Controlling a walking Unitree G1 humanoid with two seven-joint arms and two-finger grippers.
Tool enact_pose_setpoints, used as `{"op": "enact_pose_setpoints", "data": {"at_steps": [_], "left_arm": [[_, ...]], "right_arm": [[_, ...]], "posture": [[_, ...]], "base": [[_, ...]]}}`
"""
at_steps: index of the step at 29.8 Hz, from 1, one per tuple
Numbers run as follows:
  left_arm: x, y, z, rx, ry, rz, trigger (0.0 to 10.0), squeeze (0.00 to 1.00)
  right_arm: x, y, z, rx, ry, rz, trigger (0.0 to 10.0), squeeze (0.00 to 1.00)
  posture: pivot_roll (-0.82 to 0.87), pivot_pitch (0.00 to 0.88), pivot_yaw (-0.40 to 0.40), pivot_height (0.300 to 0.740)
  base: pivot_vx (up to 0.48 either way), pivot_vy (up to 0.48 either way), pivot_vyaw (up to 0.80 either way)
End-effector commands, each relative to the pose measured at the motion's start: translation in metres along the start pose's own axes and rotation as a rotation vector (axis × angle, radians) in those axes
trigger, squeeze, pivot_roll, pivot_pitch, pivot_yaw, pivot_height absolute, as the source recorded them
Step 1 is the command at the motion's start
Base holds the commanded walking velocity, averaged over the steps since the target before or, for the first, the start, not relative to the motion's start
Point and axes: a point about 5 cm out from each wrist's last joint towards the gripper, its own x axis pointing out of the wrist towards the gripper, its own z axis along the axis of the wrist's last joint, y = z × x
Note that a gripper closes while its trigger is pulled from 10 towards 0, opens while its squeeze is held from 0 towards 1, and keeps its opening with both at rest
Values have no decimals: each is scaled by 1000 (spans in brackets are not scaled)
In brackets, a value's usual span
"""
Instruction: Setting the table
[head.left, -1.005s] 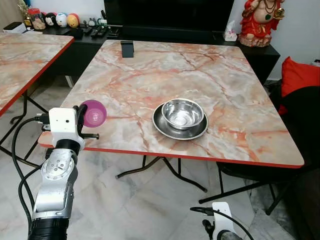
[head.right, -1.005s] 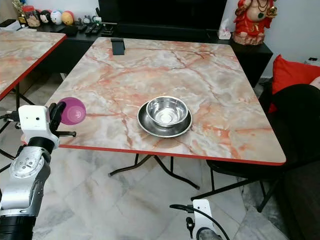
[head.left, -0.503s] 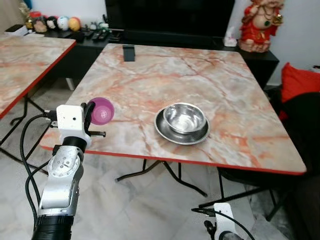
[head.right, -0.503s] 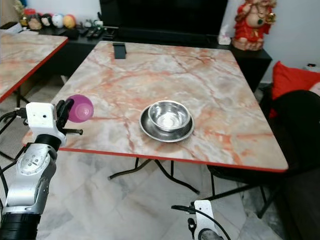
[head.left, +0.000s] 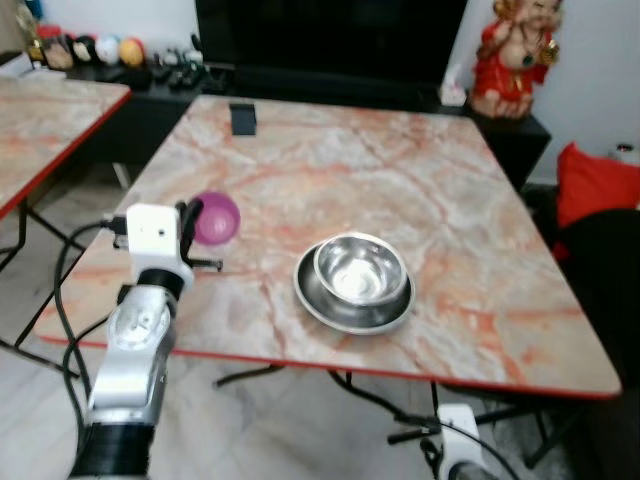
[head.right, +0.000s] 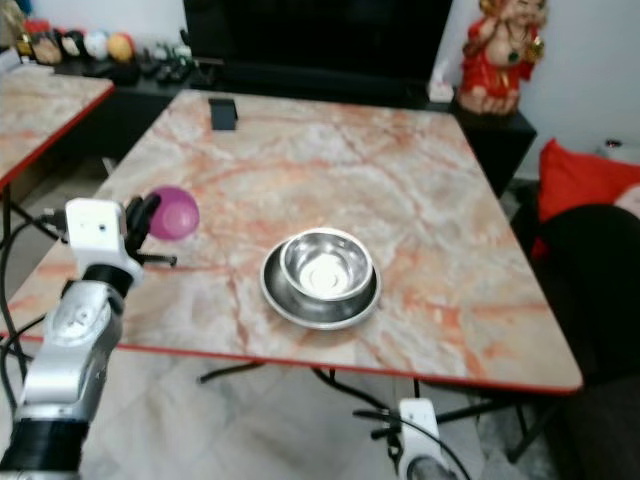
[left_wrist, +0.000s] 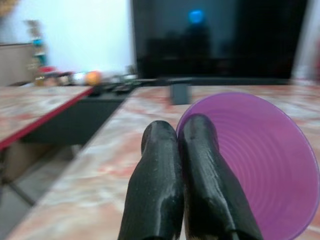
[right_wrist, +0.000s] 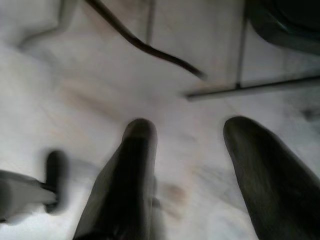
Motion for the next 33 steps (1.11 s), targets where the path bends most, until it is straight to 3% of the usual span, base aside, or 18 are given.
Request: {"op": "enact_pose_setpoints", "data": {"at_steps": [1,6,20,22,27,33], "left_arm": [[3,-8,5,-6,-27,-24,10000,0],[4,-7,6,14,-24,-17,10000,0],[15,-7,20,12,-29,-9,10000,0],[18,-6,23,-2,-5,2,10000,0],[25,3,18,-75,159,75,10000,0],[24,-6,15,-143,282,9,10000,0]], "right_arm": [[-1,-14,-3,3,9,-34,10000,0],[-1,-14,-1,-21,8,-28,10000,0],[-1,-16,-1,-28,7,-27,10000,0],[-1,-16,-1,-29,7,-26,10000,0],[-1,-17,0,-33,6,-23,10000,0],[-1,-17,0,-49,5,-15,10000,0]], "posture": [[60,0,-85,740],[64,0,-89,740],[61,0,-98,740],[60,0,-101,740],[60,0,-106,740],[58,0,-114,740]], "base": [[322,0,0],[305,0,0],[0,0,0],[0,0,0],[0,0,0],[0,0,0]]}}
